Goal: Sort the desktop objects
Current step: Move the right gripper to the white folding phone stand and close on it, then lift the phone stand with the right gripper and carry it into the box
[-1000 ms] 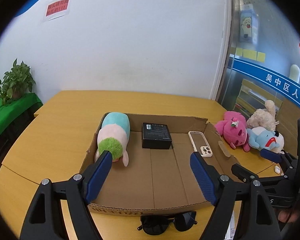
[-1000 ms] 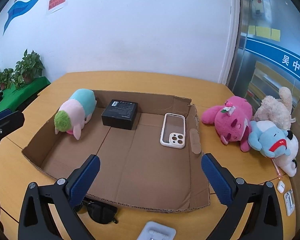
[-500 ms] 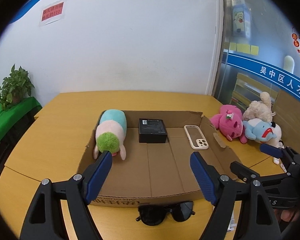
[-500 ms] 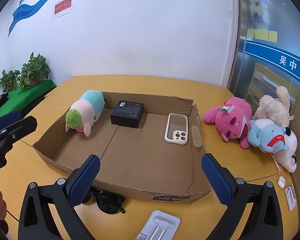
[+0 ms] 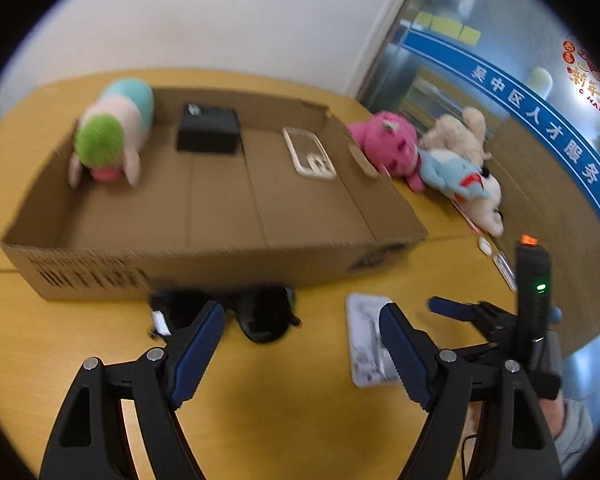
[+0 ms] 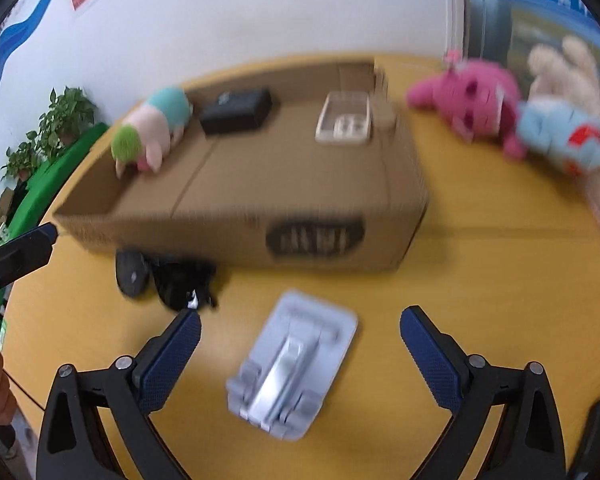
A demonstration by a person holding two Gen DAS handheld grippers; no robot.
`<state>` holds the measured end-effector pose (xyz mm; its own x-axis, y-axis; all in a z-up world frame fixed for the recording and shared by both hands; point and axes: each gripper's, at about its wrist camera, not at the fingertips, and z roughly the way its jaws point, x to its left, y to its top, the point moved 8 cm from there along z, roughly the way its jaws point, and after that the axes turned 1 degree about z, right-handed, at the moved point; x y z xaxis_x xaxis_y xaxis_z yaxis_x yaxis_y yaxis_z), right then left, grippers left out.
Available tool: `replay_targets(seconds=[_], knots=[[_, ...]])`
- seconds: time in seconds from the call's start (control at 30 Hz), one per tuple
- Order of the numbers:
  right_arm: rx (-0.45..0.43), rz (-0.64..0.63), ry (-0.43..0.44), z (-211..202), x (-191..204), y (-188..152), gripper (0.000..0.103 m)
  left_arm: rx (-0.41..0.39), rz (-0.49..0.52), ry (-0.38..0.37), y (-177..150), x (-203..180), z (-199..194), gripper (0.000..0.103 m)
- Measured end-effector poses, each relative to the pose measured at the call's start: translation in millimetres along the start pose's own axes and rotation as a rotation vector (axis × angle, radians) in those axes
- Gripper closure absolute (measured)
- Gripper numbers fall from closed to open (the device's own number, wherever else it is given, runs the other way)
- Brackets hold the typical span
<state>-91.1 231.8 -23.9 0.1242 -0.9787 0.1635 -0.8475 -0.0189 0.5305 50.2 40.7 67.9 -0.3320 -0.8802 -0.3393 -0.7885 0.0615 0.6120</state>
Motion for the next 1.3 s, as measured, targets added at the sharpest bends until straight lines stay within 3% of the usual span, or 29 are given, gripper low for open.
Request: replay_targets(seconds=[0.13,0.2,0.33,0.5,0.7,0.8,0.93,1.0,1.07,1.3], knots=[[0.06,-0.074,-0.004,26,19,-22,0.008,0.049,0.017,-0.021,-16,-9,15,0.024],[0.092,-0.117,-0.069,37,22,-30,0.017,0.062,0.013,-0.034,-19,-10,18,0.024],[0.07,-0.149,-0.083,36,22,-39,0.02,0.1,0.002,-0.064,-28,-12,27,0.024],[0.06,-0.158,-0.069,30,23,-56,0.032,0.144,0.013,-0.112,-39,-26,42,0.024],[0.051,-0.147,-0.045,16,25,-73,0.035,0.231,-0.056,-0.223,-57,-43,66,0.025],[0.045,-0.141,-0.047,11,24,-77,0.036,0.253,-0.08,-0.218,-61,-42,70,0.026],[0.034,-0.119,0.003,3,33,-86,0.036,0.301,-0.123,-0.275,-69,-45,77,0.029],[0.032,-0.12,0.019,2,36,-87,0.036,0.321,-0.123,-0.261,-74,-47,83,0.029],[0.028,-0.125,0.022,2,38,-87,0.036,0.33,-0.111,-0.255,-78,-50,85,0.038],[0.009,-0.145,0.003,0,49,-89,0.036,0.33,-0.051,-0.158,-81,-52,86,0.053]])
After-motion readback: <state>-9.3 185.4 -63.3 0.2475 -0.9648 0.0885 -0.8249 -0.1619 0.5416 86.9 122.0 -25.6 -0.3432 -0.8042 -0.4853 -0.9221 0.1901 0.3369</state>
